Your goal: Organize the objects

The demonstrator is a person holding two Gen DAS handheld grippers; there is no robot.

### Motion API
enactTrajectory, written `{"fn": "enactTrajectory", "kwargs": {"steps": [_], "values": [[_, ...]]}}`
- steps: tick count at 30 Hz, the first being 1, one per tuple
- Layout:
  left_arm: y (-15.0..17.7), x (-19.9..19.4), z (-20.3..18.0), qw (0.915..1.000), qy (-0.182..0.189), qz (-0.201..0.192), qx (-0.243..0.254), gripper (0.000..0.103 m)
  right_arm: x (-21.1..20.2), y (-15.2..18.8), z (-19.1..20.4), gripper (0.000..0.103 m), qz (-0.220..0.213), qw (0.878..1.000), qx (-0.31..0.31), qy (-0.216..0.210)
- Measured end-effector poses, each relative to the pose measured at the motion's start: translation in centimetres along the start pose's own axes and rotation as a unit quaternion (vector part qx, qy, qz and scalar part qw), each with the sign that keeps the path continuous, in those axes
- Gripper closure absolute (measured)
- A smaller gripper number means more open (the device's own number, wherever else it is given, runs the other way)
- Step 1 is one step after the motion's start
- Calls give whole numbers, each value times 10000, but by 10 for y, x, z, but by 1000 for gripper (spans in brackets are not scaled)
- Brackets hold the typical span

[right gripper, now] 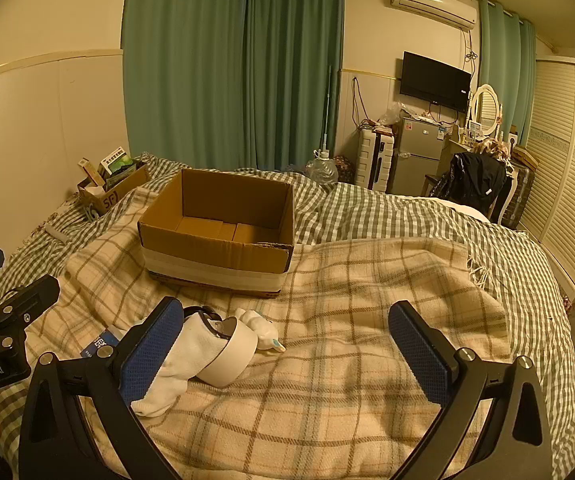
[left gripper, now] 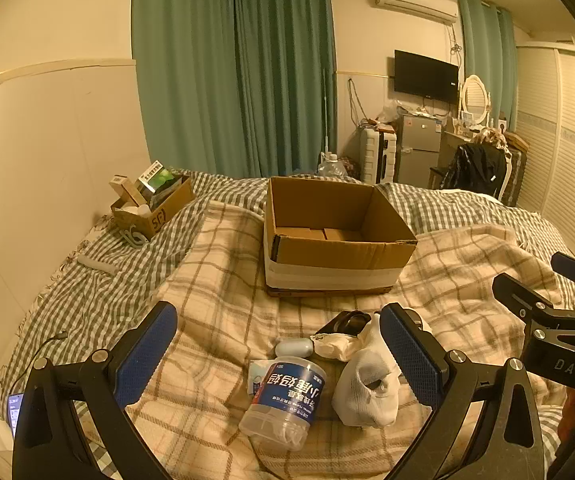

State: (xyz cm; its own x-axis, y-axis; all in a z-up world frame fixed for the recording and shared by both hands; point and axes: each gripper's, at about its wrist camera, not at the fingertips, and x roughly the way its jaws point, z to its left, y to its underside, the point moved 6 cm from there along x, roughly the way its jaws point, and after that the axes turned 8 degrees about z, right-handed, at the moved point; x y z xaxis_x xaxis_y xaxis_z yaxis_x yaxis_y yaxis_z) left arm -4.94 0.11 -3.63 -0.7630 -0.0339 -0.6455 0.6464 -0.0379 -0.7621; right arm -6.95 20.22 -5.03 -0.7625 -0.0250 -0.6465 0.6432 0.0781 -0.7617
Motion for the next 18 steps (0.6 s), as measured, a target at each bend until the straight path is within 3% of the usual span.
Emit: {"fn": "enactTrajectory", "kwargs": {"steps": [18], "values": [[-1, 1, 0, 10000, -44, 29, 22, 0, 1, -1, -1, 0, 22, 10000, 23, 12]]}}
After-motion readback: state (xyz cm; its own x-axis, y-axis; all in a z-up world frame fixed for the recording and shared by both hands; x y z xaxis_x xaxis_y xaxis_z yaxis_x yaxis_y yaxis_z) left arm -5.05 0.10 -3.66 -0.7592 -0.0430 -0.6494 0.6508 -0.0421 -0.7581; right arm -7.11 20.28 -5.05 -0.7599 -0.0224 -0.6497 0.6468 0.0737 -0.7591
